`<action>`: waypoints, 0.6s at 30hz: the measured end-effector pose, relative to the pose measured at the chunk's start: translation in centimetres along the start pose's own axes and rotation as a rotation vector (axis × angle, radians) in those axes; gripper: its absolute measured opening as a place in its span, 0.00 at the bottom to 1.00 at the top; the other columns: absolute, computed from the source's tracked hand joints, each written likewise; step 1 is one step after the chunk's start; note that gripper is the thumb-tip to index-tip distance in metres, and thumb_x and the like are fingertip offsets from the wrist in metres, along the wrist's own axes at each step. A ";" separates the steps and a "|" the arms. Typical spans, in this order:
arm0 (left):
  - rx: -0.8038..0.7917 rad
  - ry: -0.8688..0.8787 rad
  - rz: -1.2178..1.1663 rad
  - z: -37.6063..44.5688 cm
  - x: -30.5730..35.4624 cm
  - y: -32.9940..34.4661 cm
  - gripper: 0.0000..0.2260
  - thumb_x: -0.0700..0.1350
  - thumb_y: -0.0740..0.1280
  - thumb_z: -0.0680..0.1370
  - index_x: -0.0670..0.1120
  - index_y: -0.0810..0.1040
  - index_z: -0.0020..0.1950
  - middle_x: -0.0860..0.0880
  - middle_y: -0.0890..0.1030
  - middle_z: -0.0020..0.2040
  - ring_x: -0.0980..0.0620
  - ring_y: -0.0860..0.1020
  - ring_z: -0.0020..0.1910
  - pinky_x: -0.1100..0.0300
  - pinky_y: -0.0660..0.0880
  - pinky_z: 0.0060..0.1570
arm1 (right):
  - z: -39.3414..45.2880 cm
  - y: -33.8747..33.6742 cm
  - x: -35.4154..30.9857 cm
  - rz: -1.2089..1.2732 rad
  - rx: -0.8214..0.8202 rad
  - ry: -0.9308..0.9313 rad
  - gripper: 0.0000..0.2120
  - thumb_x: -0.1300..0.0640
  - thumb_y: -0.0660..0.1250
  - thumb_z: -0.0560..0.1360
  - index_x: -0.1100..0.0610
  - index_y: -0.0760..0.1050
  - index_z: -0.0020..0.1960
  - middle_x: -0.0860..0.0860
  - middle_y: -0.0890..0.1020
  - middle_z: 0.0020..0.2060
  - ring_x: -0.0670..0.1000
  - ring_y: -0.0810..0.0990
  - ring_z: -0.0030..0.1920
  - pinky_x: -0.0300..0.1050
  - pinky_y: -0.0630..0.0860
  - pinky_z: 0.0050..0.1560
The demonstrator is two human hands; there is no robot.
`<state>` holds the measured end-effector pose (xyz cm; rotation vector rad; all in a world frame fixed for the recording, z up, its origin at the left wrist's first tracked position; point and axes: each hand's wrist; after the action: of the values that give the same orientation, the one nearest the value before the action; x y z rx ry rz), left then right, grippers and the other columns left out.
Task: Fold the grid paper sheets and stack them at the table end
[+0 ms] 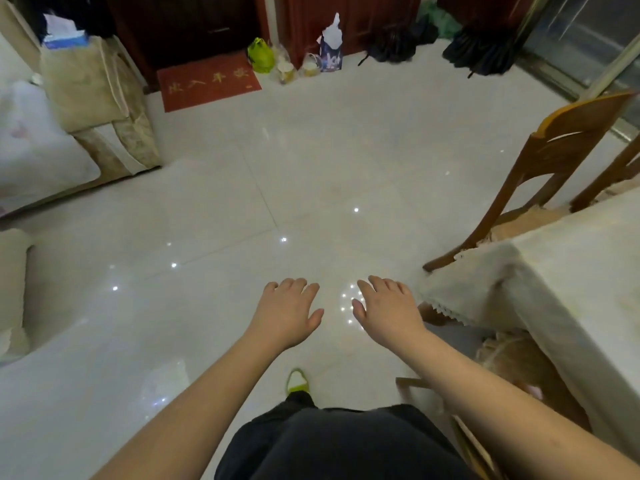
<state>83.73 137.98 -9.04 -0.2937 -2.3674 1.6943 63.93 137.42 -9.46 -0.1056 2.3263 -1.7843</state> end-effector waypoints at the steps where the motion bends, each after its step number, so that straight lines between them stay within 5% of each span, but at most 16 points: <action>1: -0.002 0.027 0.006 1.2 -0.9 -0.9 0.25 0.59 0.52 0.80 0.50 0.63 0.75 0.49 0.69 0.71 0.47 0.67 0.69 0.49 0.63 0.66 | 1.4 -0.6 -0.6 -0.005 -0.014 0.010 0.23 0.46 0.54 0.78 0.56 0.75 0.65 0.55 0.78 0.62 0.59 0.77 0.60 0.56 0.67 0.64; 6: 0.032 0.134 0.050 8.3 -4.3 -4.0 0.32 0.61 0.43 0.75 0.49 0.68 0.71 0.47 0.74 0.68 0.46 0.71 0.67 0.47 0.67 0.64 | 7.4 -3.5 -1.1 0.010 -0.015 0.071 0.24 0.45 0.51 0.81 0.54 0.63 0.74 0.53 0.67 0.73 0.55 0.65 0.71 0.54 0.56 0.73; 13: 0.056 0.252 0.030 20.5 -3.8 -7.1 0.30 0.61 0.48 0.75 0.48 0.71 0.70 0.46 0.75 0.67 0.45 0.74 0.65 0.46 0.72 0.59 | 15.1 -5.7 3.7 0.052 0.005 0.221 0.25 0.45 0.51 0.81 0.54 0.61 0.75 0.54 0.66 0.74 0.56 0.65 0.72 0.54 0.57 0.72; 18: 0.043 0.334 0.068 30.3 -1.5 -9.8 0.30 0.60 0.48 0.78 0.48 0.59 0.77 0.47 0.70 0.72 0.47 0.69 0.69 0.49 0.67 0.64 | 21.8 -7.3 9.7 0.087 0.023 0.284 0.26 0.45 0.51 0.81 0.54 0.59 0.76 0.54 0.65 0.74 0.56 0.64 0.72 0.53 0.56 0.72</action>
<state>76.08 107.02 -9.31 -0.6043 -2.0967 1.5785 58.45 113.10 -8.97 0.2655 2.4518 -1.8891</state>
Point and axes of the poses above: each hand's wrist, its own z-axis towards the middle knuckle, its own y-axis out of the palm, x = y × z
